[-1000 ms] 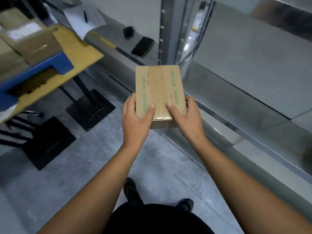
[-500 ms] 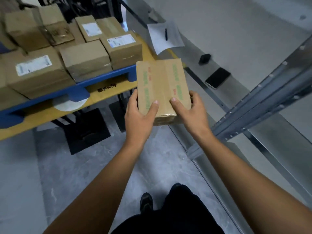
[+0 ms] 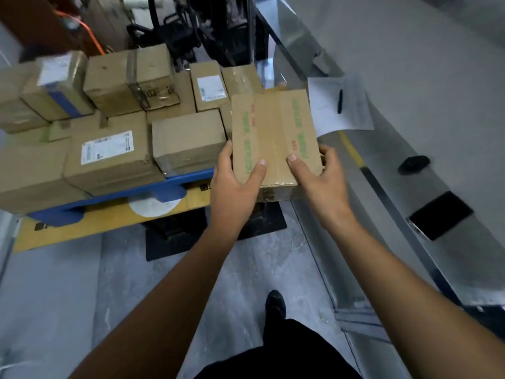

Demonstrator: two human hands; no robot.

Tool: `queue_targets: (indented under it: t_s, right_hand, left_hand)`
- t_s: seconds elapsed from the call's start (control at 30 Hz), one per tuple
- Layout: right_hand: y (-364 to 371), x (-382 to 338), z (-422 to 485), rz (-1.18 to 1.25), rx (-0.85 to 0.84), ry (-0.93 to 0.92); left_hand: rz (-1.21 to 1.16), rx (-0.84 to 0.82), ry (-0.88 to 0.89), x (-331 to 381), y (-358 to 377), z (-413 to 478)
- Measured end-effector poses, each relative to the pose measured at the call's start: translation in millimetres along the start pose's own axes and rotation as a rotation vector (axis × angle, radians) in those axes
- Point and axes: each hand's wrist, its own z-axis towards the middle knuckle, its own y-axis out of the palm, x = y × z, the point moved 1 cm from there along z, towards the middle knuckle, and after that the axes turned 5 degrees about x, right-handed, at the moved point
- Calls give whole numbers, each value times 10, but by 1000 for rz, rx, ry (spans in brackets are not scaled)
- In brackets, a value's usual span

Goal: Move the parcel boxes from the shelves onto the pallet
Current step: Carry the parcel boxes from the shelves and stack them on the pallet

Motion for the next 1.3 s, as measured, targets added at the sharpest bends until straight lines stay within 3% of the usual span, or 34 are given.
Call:
queue_targets:
  t_s: [0.23, 0.63, 1.0, 1.3]
  right_hand:
    - [370, -165, 1010, 27, -67, 2]
    - [1667, -379, 2090, 44, -145, 33]
    - [2819, -567, 3024, -31, -121, 57]
    - [3072, -521, 3208, -30, -166, 67]
  left_hand:
    - [15, 12, -19, 68, 268, 888]
    - [156, 101, 3, -224, -55, 2413]
    - [574, 164, 181, -514, -578, 3929]
    - [768, 55, 108, -735, -474, 4123]
